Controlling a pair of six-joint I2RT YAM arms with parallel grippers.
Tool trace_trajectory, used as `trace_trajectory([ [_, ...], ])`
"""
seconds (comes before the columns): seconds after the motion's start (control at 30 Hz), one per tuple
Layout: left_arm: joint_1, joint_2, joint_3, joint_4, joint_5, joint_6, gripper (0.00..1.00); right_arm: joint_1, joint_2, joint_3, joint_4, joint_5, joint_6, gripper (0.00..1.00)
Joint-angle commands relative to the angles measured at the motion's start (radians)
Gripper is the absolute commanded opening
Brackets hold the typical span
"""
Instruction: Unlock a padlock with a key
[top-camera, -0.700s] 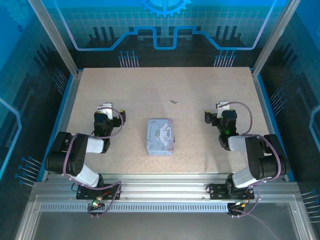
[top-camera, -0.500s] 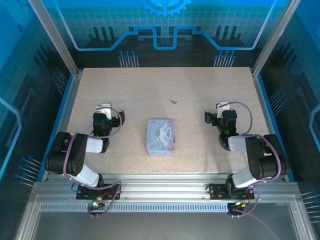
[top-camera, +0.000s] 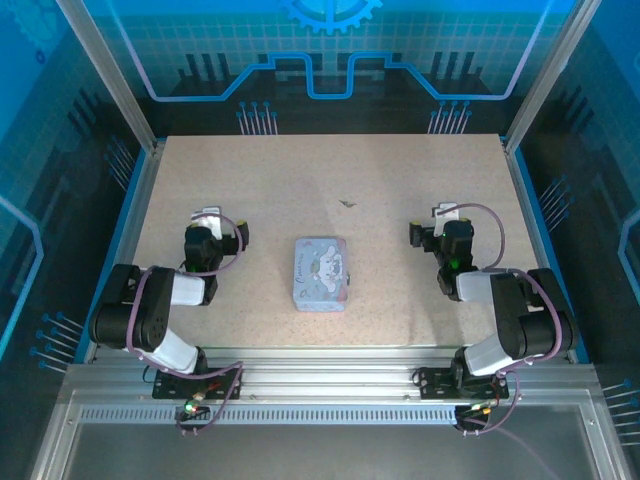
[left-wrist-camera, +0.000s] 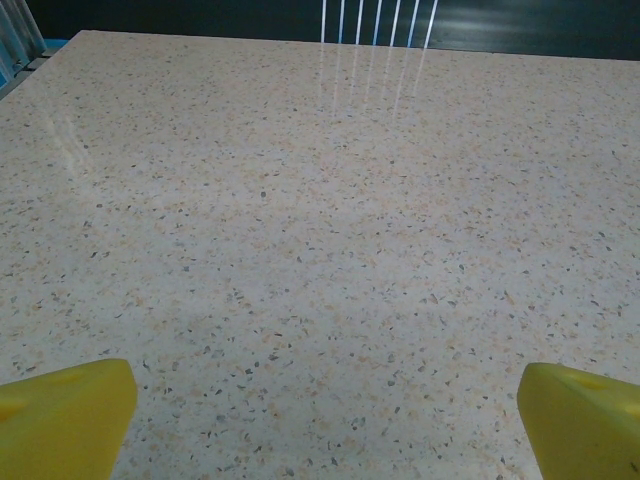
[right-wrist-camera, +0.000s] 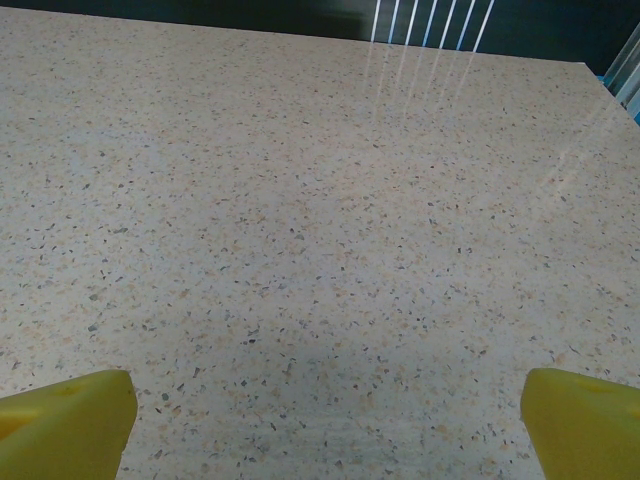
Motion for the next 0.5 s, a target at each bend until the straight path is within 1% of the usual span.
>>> trace_trajectory([
  [0.0,0.006,-0.001,0.019,0.004,0.020,-0.013,0.99,-0.002,0.004,-0.005,0.031,0.006,0.009,1.00],
  [0.17,0.006,-0.010,0.014,0.010,0.010,-0.019,0.99,-0.002,-0.003,-0.004,0.031,0.011,0.010,1.00],
  [0.2,0.006,-0.026,0.012,-0.002,0.005,-0.022,0.99,-0.003,-0.022,0.008,-0.017,0.010,0.015,1.00],
  [0.23,0.006,-0.052,0.016,-0.028,0.002,-0.021,0.99,-0.010,-0.040,0.022,-0.050,-0.023,0.007,1.00],
  [0.3,0.006,-0.113,0.042,-0.128,-0.006,-0.020,0.99,-0.013,-0.083,0.073,-0.180,-0.023,0.011,1.00],
  [0.4,0.003,-0.210,0.105,-0.315,-0.027,-0.028,0.99,-0.013,-0.157,0.113,-0.292,-0.056,-0.003,1.00],
  [0.47,0.003,-0.271,0.157,-0.440,-0.050,-0.091,0.99,-0.019,-0.200,0.151,-0.379,-0.087,0.028,1.00],
])
